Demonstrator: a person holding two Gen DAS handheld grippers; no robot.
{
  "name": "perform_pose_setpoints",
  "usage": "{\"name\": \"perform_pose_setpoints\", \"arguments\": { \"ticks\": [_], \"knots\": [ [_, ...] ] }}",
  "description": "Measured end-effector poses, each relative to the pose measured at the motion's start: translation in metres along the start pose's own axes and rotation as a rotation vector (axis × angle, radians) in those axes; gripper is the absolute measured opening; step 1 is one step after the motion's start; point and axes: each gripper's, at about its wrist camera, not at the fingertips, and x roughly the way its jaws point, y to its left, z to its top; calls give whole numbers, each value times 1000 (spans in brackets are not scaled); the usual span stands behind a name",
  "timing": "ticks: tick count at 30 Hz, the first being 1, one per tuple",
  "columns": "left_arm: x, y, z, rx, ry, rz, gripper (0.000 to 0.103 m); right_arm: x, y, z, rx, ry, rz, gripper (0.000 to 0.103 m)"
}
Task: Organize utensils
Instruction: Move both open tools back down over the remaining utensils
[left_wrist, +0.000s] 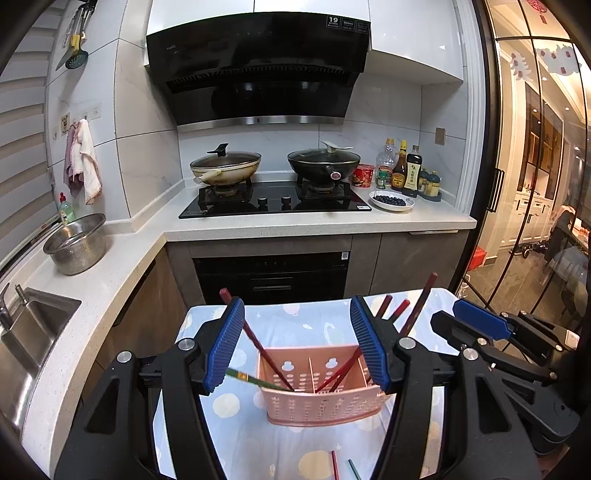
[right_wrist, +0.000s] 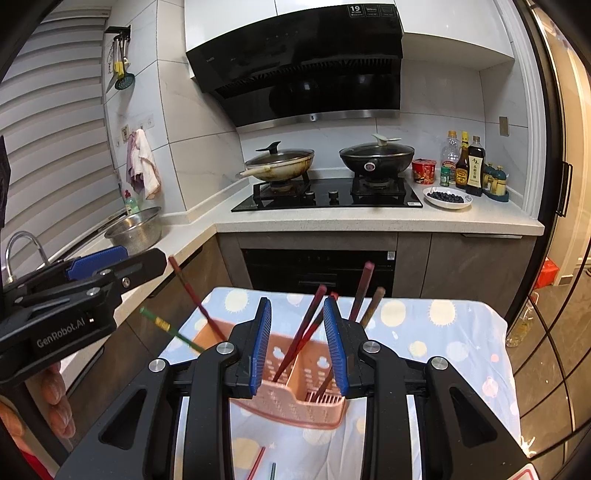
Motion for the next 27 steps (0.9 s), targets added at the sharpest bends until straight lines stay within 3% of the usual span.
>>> {"name": "perform_pose_setpoints", "arguments": {
  "ticks": [27],
  "knots": [
    [-25, -9, -175, -58, 250, -12, 56, -42, 2, -161, 73, 201, 3, 29]
  ]
}}
